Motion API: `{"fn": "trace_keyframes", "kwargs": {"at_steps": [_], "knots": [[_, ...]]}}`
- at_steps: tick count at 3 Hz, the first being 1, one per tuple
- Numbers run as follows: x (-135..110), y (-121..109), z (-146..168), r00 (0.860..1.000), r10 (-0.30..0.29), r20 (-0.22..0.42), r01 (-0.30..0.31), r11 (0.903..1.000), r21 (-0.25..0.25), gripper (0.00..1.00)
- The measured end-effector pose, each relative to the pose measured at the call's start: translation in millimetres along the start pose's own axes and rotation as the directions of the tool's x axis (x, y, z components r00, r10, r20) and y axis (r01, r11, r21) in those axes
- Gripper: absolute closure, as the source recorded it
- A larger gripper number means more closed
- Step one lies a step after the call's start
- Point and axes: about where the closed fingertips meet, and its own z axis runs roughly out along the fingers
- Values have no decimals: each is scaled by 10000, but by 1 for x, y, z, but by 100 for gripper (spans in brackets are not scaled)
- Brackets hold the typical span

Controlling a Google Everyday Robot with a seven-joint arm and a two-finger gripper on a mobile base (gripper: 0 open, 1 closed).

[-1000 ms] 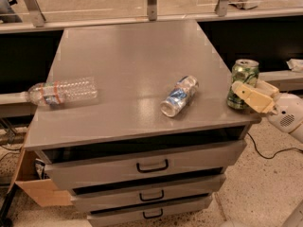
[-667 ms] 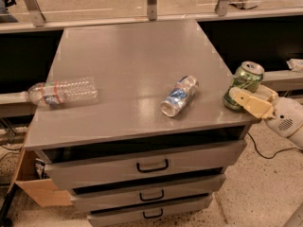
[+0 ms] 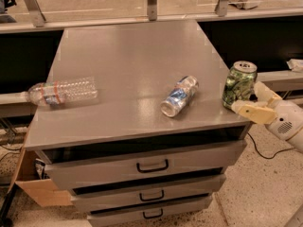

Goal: Place green can upright

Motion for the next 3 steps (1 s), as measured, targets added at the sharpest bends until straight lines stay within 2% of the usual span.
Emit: {"fn": "trace_keyframes", "kwargs": {"at_steps": [1, 3], "knots": [[-10, -12, -4, 9998, 128, -161, -128, 9999, 14, 0], [-88, -71, -42, 9999, 33, 102, -40, 9980, 634, 0]]}}
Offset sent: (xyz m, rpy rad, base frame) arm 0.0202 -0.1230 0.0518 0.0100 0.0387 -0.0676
